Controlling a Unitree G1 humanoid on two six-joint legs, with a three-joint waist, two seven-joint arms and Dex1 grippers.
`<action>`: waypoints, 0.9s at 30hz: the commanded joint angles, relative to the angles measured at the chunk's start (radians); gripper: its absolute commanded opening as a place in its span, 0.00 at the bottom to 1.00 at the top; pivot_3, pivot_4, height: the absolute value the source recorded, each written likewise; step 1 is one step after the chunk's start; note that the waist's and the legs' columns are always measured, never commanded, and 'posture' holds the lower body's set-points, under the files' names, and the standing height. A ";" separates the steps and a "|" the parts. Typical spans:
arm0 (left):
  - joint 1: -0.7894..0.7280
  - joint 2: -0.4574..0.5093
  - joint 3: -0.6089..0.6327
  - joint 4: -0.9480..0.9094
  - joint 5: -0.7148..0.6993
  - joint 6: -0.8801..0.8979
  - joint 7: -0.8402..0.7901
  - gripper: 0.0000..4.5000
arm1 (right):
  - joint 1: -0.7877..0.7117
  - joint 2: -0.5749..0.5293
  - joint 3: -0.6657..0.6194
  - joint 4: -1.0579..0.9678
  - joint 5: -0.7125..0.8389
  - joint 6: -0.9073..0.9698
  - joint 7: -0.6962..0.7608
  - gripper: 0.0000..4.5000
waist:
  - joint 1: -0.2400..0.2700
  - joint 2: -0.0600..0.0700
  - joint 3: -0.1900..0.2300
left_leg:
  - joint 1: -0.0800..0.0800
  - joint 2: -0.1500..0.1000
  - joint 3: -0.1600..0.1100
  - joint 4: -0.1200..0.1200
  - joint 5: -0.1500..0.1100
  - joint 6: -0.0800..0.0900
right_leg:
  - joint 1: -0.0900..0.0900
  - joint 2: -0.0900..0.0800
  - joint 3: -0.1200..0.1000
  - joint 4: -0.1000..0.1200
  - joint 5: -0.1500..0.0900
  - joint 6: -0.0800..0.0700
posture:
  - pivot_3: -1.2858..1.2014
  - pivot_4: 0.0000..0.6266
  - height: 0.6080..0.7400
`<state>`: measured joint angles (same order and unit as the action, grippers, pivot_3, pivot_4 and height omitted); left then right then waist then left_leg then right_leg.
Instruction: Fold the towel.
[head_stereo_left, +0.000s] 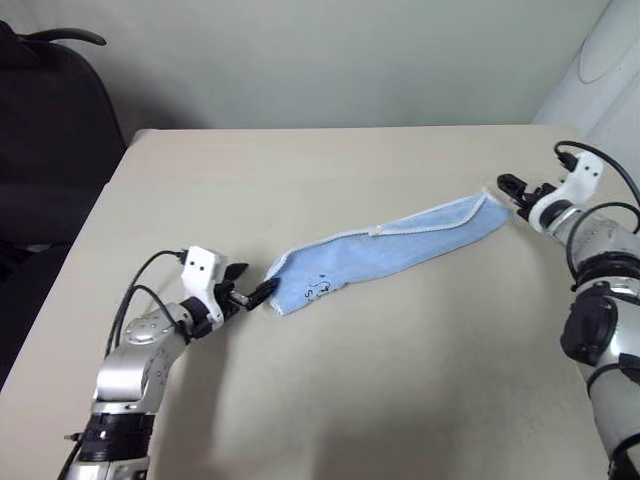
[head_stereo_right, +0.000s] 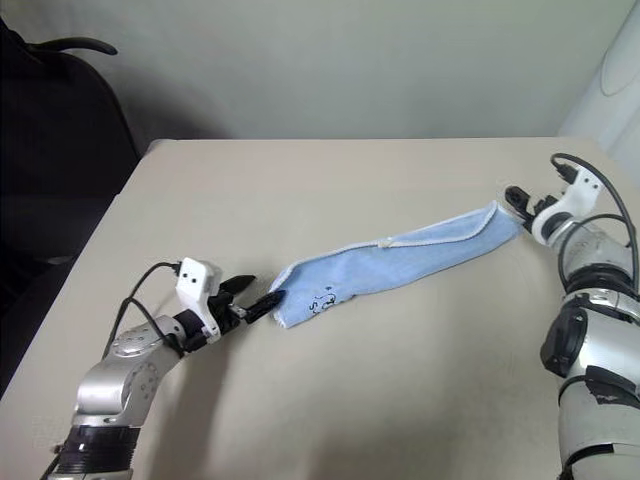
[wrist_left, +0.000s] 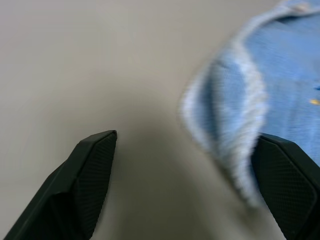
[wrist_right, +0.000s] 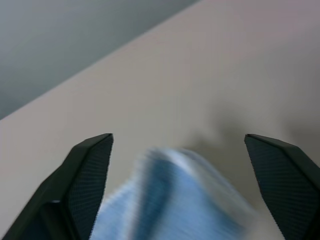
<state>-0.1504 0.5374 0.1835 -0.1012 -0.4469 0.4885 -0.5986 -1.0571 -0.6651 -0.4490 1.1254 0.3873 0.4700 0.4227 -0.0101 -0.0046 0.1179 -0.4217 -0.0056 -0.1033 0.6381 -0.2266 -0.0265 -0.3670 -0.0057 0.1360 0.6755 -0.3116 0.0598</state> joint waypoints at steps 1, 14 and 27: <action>0.003 0.010 0.071 -0.064 -0.016 -0.035 0.015 1.00 | 0.050 -0.027 -0.042 -0.076 0.056 0.101 0.038 0.99 | -0.001 0.000 0.000 | 0.000 0.000 0.000 0.000 0.000 0.000 | 0.000 0.000 0.000 0.000 0.000 0.000 | 0.52 0.24 1.00; -0.017 0.076 0.015 -0.283 -0.149 0.058 -0.112 1.00 | 0.067 0.060 -0.085 -0.006 0.097 0.098 0.007 0.99 | -0.009 0.000 0.000 | 0.003 0.000 0.000 0.000 0.000 0.000 | 0.002 0.001 0.001 0.000 0.000 0.000 | 0.52 0.24 1.00; 0.055 0.116 -0.257 -0.208 0.089 -0.036 -0.177 1.00 | 0.007 0.109 -0.110 0.120 0.077 -0.034 -0.019 0.55 | -0.020 0.000 0.000 | 0.003 0.001 0.000 0.000 0.000 0.000 | 0.002 0.001 0.000 0.001 0.000 -0.001 | 0.52 0.24 1.00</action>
<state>-0.0976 0.6490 -0.0685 -0.3183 -0.3855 0.4793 -0.7755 -1.0281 -0.5556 -0.5620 1.2451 0.4666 0.4469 0.3930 -0.0299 -0.0049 0.1177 -0.4191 -0.0048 -0.1032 0.6376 -0.2269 -0.0261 -0.3656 -0.0052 0.1363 0.6761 -0.3114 0.0590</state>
